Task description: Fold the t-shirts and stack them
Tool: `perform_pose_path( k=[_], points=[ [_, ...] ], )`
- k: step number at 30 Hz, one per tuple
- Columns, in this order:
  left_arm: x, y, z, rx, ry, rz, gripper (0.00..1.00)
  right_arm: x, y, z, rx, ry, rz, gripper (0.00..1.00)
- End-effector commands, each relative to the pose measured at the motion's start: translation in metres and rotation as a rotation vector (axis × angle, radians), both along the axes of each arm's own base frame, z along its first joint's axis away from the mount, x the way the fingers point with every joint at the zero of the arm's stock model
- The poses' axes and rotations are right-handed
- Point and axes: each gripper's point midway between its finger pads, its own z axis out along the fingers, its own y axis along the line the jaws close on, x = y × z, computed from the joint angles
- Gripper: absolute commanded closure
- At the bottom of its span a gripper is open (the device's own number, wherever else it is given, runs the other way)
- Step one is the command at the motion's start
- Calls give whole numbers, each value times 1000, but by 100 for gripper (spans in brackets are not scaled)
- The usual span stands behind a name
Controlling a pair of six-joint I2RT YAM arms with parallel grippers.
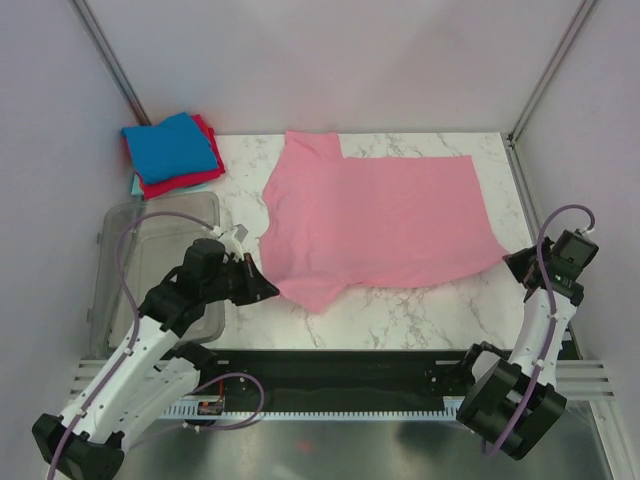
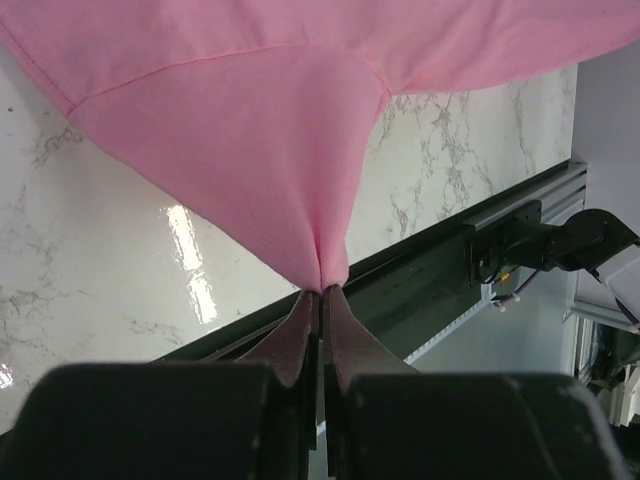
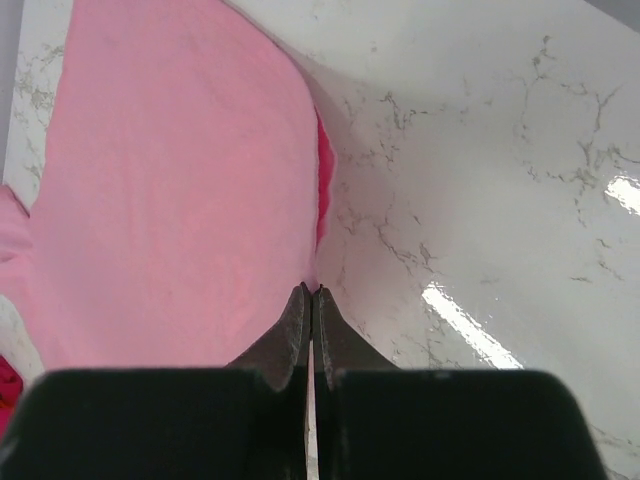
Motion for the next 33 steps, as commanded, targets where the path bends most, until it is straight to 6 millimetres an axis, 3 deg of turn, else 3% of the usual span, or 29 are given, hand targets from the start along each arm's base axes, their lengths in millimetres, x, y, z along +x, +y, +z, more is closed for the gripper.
perform_pose_path(
  k=[1, 2, 3, 6, 7, 8, 10, 12, 13, 16, 20, 22, 23, 24, 26, 28, 29, 30, 33],
  points=[
    [2, -5, 22, -5, -29, -54, 98, -1, 2, 4, 18, -8, -4, 100],
    [7, -7, 17, 23, 0, -68, 98, 2, 0, 9, 12, -16, -3, 100],
    [14, -9, 26, 30, -22, -76, 98, 4, -1, 10, 10, -18, -1, 100],
    [35, -11, 26, 99, -28, -88, 98, 13, -9, 16, -5, -34, -8, 100],
    [47, -11, 39, 119, -76, -82, 98, 16, -10, 13, 8, -31, -6, 100],
    [58, -12, 33, 150, -57, -83, 98, 22, -13, 16, 3, -47, -4, 100],
    [78, -17, 49, 168, -104, -101, 98, 30, -16, 10, 26, -36, 0, 100],
    [98, -22, 38, 193, -58, -116, 98, 39, -19, 11, 37, -57, 1, 100],
    [110, -28, 47, 188, -79, -134, 98, 43, -19, 6, 50, -49, 4, 100],
    [140, -35, 44, 197, -64, -159, 98, 58, -20, 1, 54, -41, 17, 100],
    [179, -31, 42, 203, -47, -139, 98, 81, -20, 1, 42, -39, 45, 100],
    [196, -32, 53, 201, -71, -135, 98, 89, -19, -7, 49, -19, 50, 100],
    [205, -28, 40, 216, -29, -130, 98, 95, -21, -5, 41, -27, 53, 100],
    [216, -27, 51, 222, -58, -132, 98, 98, -20, -12, 45, -9, 56, 100],
    [229, -22, 39, 243, -19, -122, 98, 107, -24, -11, 43, -17, 54, 100],
    [243, -22, 44, 246, -37, -123, 98, 115, -24, -20, 51, -1, 57, 100],
    [248, -20, 31, 256, 2, -123, 98, 121, -25, -17, 46, -13, 61, 100],
    [256, -21, 39, 253, -19, -125, 98, 125, -23, -25, 54, 5, 71, 100],
    [269, -21, 29, 262, 7, -129, 98, 139, -24, -32, 50, 23, 80, 100]
  ],
)
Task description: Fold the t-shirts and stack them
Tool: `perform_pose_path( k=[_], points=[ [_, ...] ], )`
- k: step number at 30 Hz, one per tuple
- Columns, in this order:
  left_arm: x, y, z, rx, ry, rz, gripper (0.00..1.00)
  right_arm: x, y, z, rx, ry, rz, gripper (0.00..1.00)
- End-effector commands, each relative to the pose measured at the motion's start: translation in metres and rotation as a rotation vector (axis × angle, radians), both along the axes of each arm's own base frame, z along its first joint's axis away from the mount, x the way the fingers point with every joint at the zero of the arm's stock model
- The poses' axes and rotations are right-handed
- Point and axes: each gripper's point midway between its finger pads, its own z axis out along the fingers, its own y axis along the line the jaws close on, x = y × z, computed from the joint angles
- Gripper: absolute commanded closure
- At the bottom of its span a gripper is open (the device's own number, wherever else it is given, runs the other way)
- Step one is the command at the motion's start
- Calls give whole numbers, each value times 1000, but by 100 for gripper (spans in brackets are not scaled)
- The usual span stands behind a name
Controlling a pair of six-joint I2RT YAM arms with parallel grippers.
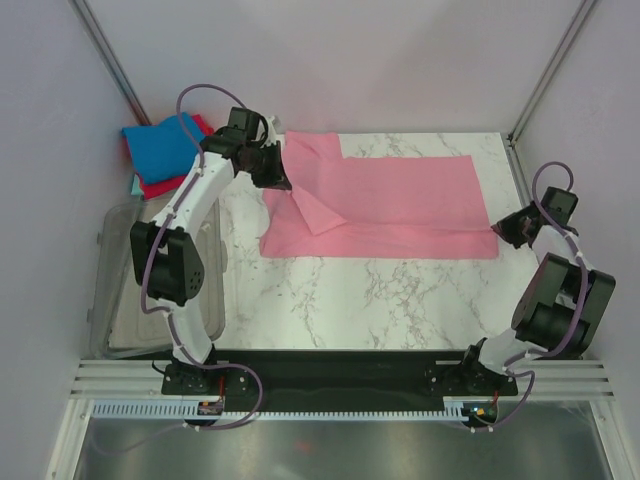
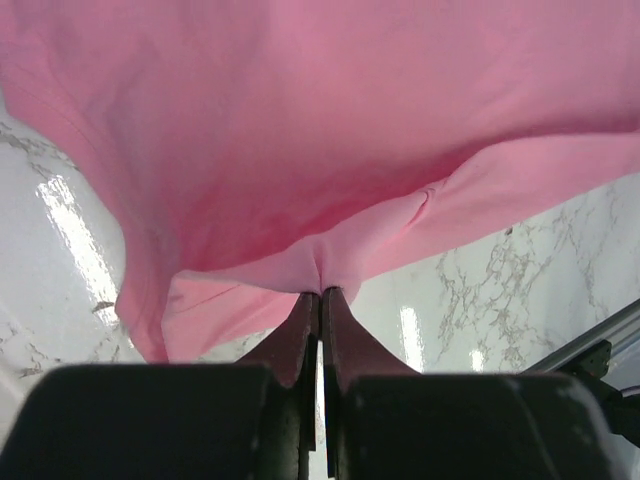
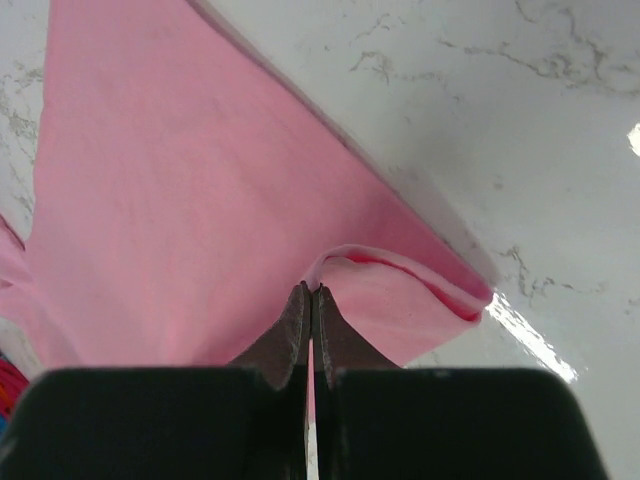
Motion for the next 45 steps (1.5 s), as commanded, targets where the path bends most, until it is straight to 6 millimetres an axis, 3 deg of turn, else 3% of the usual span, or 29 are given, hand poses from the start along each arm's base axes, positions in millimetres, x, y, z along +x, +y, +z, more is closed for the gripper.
perform_pose_path(
  k=[1, 5, 6, 7, 8, 9, 10, 13, 14, 15, 16, 17, 18, 19, 20, 21, 22, 23, 24, 25, 26, 27, 28, 29, 30, 35, 40, 45],
  points=[
    [12, 0, -2, 15, 2, -56, 98, 30, -10, 13, -49, -61, -4, 100],
    [28, 7, -25, 46, 48, -34, 98, 49, -13, 8, -54, -60, 7, 100],
    [35, 9, -28, 53, 47, -27, 97, 52, -13, -2, -46, -40, 11, 100],
    [41, 14, -44, 62, 80, -15, 97, 60, -15, 2, -48, -50, 15, 100],
    [45, 16, -52, 61, 94, -10, 93, 62, -15, -1, -39, -41, 19, 100],
    [54, 16, -48, 51, 80, -8, 88, 64, -16, -10, -29, -19, 21, 95],
    [58, 16, -64, 49, 119, -7, 80, 67, -17, -12, -24, -14, 20, 88],
    [73, 25, -51, 34, 97, 26, 66, 89, -6, 5, 19, -81, 111, 70],
    [77, 29, -40, 34, 72, 43, 49, 99, -8, 22, 7, -111, 132, 63],
    [79, 35, -34, 52, 57, 73, 42, 100, -9, 28, -8, -108, 142, 45],
    [77, 38, -28, 62, 46, 87, 37, 94, -11, 30, -27, -72, 141, 39],
    [73, 40, -5, 59, 4, 100, 33, 94, -16, 40, -55, -71, 135, 35],
    [62, 43, -9, 62, 30, 121, 33, 88, -18, 56, -87, -84, 124, 26],
    [55, 43, -7, 54, 31, 126, 33, 81, -21, 59, -116, -69, 105, 23],
    [48, 40, 32, 15, -78, 132, 32, 67, -17, 51, -115, -43, 97, 21],
    [27, 40, 2, 6, -1, 152, 31, 56, -16, 66, -146, -66, 85, 20],
    [16, 38, 6, -18, -18, 157, 31, 46, -14, 64, -152, -59, 79, 19],
    [3, 36, 4, -34, -19, 161, 32, 26, -8, 43, -145, -9, 78, 18],
    [-17, 39, 0, -58, -21, 191, 33, 16, -4, 48, -155, -24, 73, 18],
    [-44, 41, -32, -61, 61, 210, 34, -2, 3, 32, -144, 6, 78, 18],
    [-54, 41, -37, -75, 61, 222, 34, -10, 7, 23, -134, 19, 86, 18],
    [-59, 39, -20, -118, -15, 225, 34, -17, 8, 15, -126, 30, 84, 18],
    [-66, 39, -25, -133, -15, 231, 34, -30, 13, -3, -105, 60, 88, 19],
    [-83, 42, -47, -133, 35, 253, 34, -35, 13, -10, -92, 66, 96, 21],
    [-84, 42, -44, -152, -1, 255, 34, -39, 14, -17, -81, 79, 101, 22],
    [-102, 43, -79, -167, 56, 290, 34, -51, 1, -35, -17, 93, 71, 31],
    [-92, 48, -100, -188, 32, 376, 33, -39, -3, -42, 18, 62, 30, 36],
    [-93, 55, -124, -173, 46, 438, 33, -34, -9, -64, 32, 111, 22, 42]
  ],
)
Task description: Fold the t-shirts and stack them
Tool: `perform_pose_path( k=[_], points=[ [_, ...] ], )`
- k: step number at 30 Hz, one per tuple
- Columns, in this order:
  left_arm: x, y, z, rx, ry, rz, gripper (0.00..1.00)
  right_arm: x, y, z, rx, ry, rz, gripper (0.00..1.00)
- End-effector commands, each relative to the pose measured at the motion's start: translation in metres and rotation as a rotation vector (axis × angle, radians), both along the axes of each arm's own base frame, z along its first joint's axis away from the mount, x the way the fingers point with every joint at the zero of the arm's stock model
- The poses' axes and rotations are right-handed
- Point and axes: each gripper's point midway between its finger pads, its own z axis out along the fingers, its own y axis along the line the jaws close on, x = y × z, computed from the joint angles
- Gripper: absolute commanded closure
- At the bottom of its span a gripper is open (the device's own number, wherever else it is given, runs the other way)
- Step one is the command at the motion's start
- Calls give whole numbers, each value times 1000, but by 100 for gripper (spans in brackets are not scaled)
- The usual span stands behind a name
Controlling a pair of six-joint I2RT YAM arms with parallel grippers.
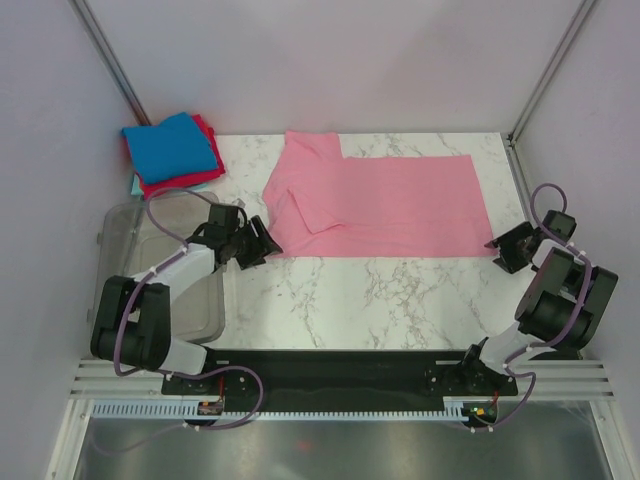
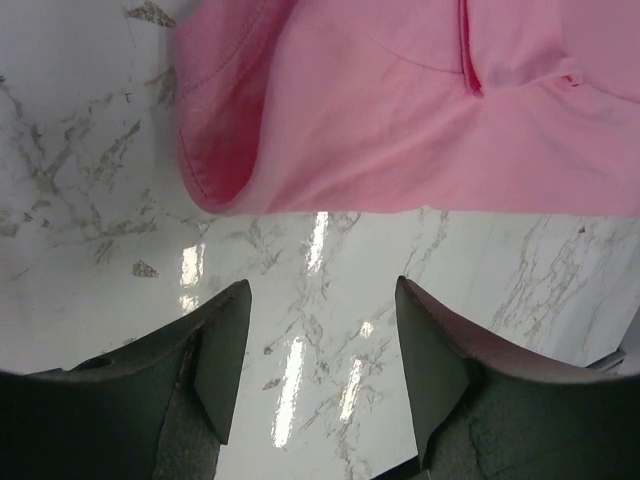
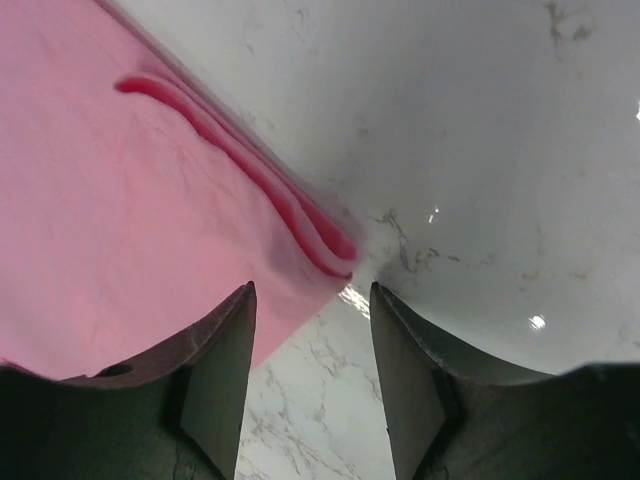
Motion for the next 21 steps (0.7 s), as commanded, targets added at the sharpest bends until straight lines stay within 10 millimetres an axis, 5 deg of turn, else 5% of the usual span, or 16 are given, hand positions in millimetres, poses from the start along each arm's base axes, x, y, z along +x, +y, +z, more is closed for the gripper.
perform_pose_path(
  k=[1, 7, 13, 15, 18, 21],
  points=[
    [25, 5, -1, -10, -65, 93, 33, 13, -10, -7, -19, -16, -10, 43],
    [27, 10, -25, 19, -10, 140, 33, 19, -11, -15, -8, -26, -28, 54],
    [43, 12, -34, 35, 4, 184, 37, 20, -10, -19, -5, -26, -23, 76],
    [51, 11, -35, 32, 3, 188, 49, 22, -9, -19, -2, -34, -17, 85],
    [63, 7, -36, 23, -7, 182, 86, 22, -7, -20, 5, -38, -8, 100],
    [67, 6, -23, 32, -37, 159, 98, 20, -6, -16, 6, -37, -13, 100]
  ],
)
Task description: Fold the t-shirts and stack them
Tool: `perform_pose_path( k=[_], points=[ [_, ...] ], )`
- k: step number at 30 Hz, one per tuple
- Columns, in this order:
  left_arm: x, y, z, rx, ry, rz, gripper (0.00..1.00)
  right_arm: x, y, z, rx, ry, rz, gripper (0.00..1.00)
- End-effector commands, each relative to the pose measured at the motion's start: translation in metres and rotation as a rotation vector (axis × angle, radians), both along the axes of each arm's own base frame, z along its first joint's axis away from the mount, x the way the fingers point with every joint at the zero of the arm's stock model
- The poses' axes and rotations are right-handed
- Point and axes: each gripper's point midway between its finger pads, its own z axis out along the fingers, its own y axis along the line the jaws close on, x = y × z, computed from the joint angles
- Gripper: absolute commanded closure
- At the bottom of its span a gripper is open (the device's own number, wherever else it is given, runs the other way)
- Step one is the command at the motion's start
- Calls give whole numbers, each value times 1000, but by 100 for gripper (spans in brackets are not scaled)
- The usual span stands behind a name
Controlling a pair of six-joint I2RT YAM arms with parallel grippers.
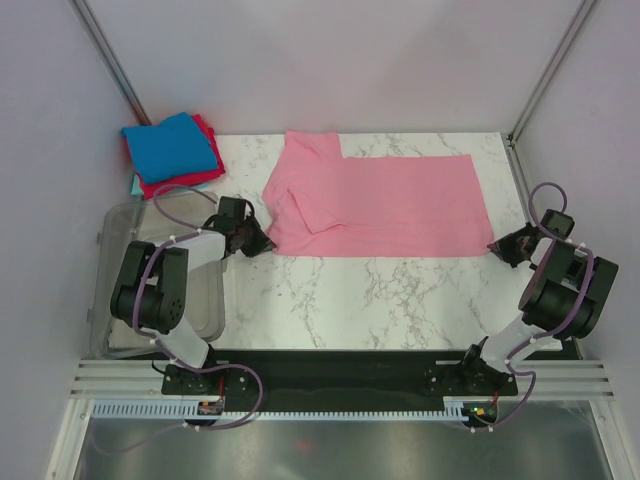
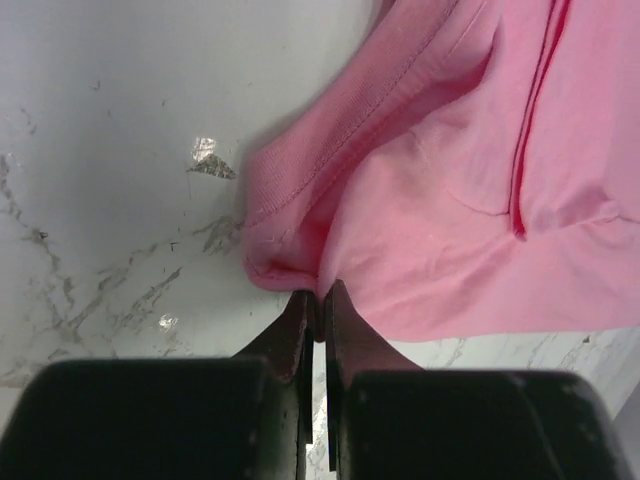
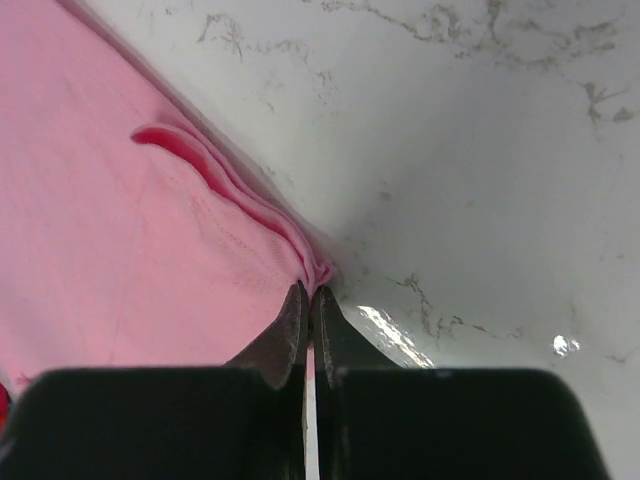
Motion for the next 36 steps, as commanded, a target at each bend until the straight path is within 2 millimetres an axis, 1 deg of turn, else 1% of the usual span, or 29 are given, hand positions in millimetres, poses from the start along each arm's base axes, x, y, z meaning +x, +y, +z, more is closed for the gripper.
perform_pose_path(
  k=[1, 2, 3, 5, 6, 7, 9, 10, 12, 14, 15, 16, 18, 19, 21, 23, 24, 25, 26, 27, 28, 29, 30, 31, 32, 33, 34, 35, 36],
  points=[
    [18, 3, 24, 25, -83, 2, 98, -9, 3, -6, -5, 35, 0, 100],
    [10, 9, 23, 55, -64, 2, 98, -8, 2, 2, -18, 22, -3, 100],
    [8, 10, 39, 56, -99, 3, 98, -11, 3, 5, -17, 27, -8, 100],
    [-4, 14, 48, 69, -102, -4, 98, -12, 3, 18, -25, 8, -7, 100],
    [-8, 15, 62, 62, -137, -6, 98, -17, 5, 22, -22, 16, -6, 100],
    [-13, 15, 67, 58, -145, -12, 98, -18, 4, 31, -33, -1, -10, 100],
    [-24, 16, 80, 51, -161, -19, 98, -28, 3, 37, -27, -5, -25, 100],
    [-30, 16, 80, 48, -157, -22, 98, -31, 1, 47, -40, -28, -32, 100],
    [-41, 17, 88, 39, -165, -27, 98, -43, 2, 48, -32, -15, -44, 100],
    [-54, 16, 86, 21, -151, -33, 98, -53, -2, 57, -49, -26, -70, 100],
    [-60, 16, 86, 12, -146, -35, 98, -62, 2, 54, -39, -6, -88, 100],
    [-69, 16, 86, -4, -151, -28, 98, -65, 2, 62, -56, -28, -102, 100],
    [-79, 16, 84, -21, -145, -24, 98, -80, 2, 60, -52, -3, -146, 100],
    [-90, 17, 82, -30, -140, -25, 98, -84, 0, 67, -65, -20, -162, 100],
    [-101, 17, 81, -39, -131, -27, 98, -97, -1, 65, -54, 2, -198, 100],
    [-117, 17, 81, -59, -127, -29, 92, -108, -3, 68, -49, 7, -233, 100],
    [-125, 18, 76, -67, -110, -26, 87, -113, -3, 66, -45, 16, -245, 100],
    [-131, 15, 76, -97, -99, -18, 74, -117, -3, 69, -50, 11, -251, 98],
    [-137, 14, 82, -120, -121, -16, 67, -121, -7, 69, -52, 13, -270, 91],
    [-142, 13, 81, -135, -117, -14, 59, -125, -5, 67, -42, 21, -277, 75],
    [-144, 12, 86, -148, -129, -15, 44, -126, -4, 70, -38, 9, -277, 33],
    [-146, 13, 90, -141, -135, -16, 39, -128, -5, 70, -35, 8, -291, 20],
    [-145, 15, 97, -129, -159, -19, 34, -129, -6, 72, -34, 6, -298, 10],
    [-136, 22, 116, -81, -223, -22, 27, -127, -6, 76, -39, -6, -297, 2],
    [-132, 24, 124, -55, -244, -27, 23, -125, -8, 80, -42, -16, -300, 2],
    [-121, 26, 141, -34, -279, -32, 20, -121, -10, 88, -49, -39, -299, 2],
    [-112, 29, 150, 4, -310, -39, 15, -118, -10, 92, -44, -55, -292, 2],
    [-103, 28, 157, 19, -326, -57, 15, -109, -8, 101, -32, -106, -269, 2],
    [-81, 24, 174, 45, -378, -96, 15, -105, -7, 105, -23, -130, -253, 2]
  ],
)
